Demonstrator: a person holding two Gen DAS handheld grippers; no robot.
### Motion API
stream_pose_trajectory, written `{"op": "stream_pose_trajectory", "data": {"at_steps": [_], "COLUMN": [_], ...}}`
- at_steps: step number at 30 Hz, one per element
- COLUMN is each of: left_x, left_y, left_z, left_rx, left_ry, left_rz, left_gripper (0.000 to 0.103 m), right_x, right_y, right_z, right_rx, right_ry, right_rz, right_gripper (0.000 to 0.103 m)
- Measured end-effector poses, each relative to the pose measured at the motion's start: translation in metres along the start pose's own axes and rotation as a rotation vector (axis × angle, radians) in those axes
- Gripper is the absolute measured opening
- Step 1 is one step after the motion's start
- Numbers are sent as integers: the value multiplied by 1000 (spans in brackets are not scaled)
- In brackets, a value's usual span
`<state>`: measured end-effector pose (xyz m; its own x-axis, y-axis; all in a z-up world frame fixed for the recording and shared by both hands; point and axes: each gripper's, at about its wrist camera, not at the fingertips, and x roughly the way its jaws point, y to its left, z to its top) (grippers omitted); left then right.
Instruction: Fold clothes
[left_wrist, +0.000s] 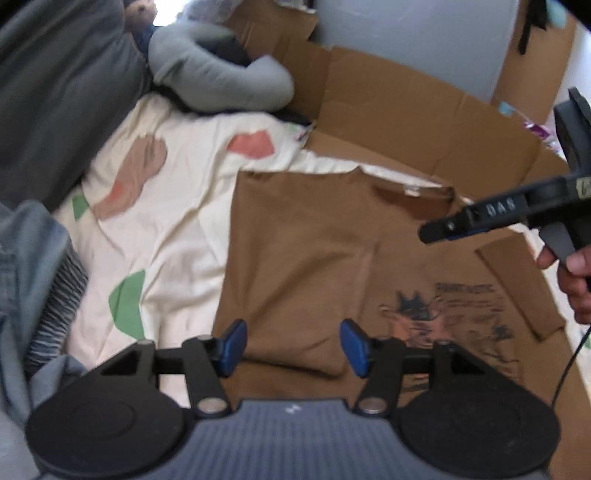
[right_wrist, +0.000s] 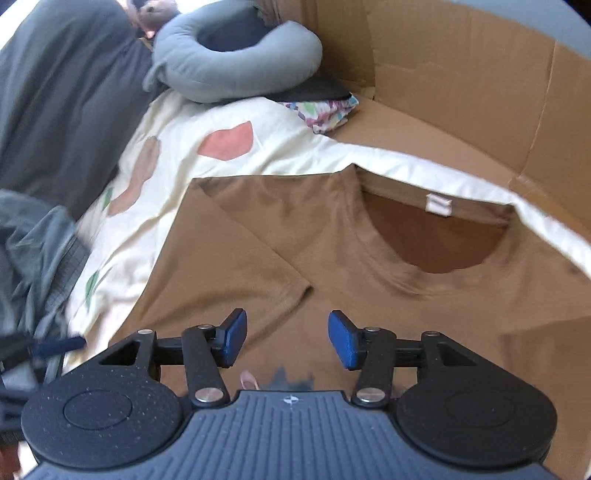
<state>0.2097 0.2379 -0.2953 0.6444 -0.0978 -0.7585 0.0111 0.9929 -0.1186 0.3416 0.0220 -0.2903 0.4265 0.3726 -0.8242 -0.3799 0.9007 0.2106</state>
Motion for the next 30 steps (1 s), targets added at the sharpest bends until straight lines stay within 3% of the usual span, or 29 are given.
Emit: {"op": "stream_pose_trajectory", "data": {"at_steps": [13,18,22,30], "left_x": [-104,-150,-191,-261], "left_y": [-24,-39,-50,-67], "left_z": [38,62,80,113], "left_rx": [-21,-31,-38,-18], "left_ry": [42,67,67,106], "left_rz": [-4,-7,-11,-8], "left_gripper": [65,65,74,80], "right_x": [-175,-241,-294,-396], "right_y": [-46,-58,-66,-78], "right_z": [5,2,-3,-8], "right_rx": [78,123,133,196], "right_ry": [-2,-10,-18,-86], "right_rz": [-27,-21,-18,-17], "right_gripper": [57,65,67,67]}}
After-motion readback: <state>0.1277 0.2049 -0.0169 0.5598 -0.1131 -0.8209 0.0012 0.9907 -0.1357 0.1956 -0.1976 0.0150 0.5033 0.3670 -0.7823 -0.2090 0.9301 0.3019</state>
